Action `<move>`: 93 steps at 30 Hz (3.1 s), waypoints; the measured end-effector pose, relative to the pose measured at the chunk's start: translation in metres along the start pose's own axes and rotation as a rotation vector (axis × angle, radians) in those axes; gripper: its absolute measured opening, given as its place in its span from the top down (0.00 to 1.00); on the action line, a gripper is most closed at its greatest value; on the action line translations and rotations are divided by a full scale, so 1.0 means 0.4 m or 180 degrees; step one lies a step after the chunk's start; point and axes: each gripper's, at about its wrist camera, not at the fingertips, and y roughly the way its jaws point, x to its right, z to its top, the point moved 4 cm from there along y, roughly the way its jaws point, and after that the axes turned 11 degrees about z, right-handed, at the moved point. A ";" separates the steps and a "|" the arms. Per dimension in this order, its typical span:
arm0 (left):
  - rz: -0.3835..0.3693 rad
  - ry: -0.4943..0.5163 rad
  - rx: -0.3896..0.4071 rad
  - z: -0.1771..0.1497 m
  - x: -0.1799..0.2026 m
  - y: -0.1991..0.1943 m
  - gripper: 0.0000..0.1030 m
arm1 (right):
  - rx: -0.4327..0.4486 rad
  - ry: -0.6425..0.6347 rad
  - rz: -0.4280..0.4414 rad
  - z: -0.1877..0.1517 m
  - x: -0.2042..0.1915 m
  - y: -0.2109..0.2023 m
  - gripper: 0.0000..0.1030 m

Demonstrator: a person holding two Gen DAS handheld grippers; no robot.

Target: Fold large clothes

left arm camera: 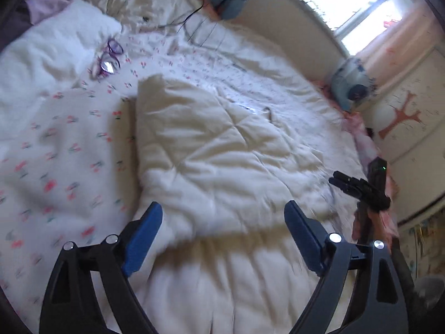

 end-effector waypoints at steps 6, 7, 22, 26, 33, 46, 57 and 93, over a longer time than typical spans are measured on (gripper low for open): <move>0.0079 0.0031 -0.0253 -0.261 -0.160 -0.210 0.16 | -0.0250 0.0091 0.0442 -0.275 -0.040 -0.238 0.07; 0.0018 -0.0036 -0.0311 -0.297 -0.183 -0.216 0.16 | -0.0298 0.0156 0.0450 -0.340 -0.024 -0.280 0.07; -0.1302 -0.0739 -0.0920 -0.621 -0.188 -0.149 0.12 | -0.0728 0.1286 0.1621 -0.755 0.059 -0.376 0.06; -0.1304 -0.0760 -0.0993 -0.638 -0.166 -0.145 0.12 | -0.0711 0.1445 0.1964 -0.779 0.055 -0.333 0.07; -0.0952 -0.0732 -0.1025 -0.669 -0.144 -0.139 0.57 | -0.0519 0.1220 0.2127 -0.784 0.002 -0.301 0.82; -0.1192 -0.0556 -0.0065 -0.544 0.000 -0.424 0.88 | 0.0305 0.0444 0.2576 -0.594 -0.198 -0.496 0.85; -0.1460 -0.0670 -0.0729 -0.668 -0.067 -0.327 0.65 | -0.0136 0.1011 0.2503 -0.741 -0.041 -0.468 0.78; -0.1002 -0.0622 -0.0692 -0.675 -0.026 -0.320 0.86 | -0.0022 0.0928 0.2550 -0.788 -0.079 -0.430 0.83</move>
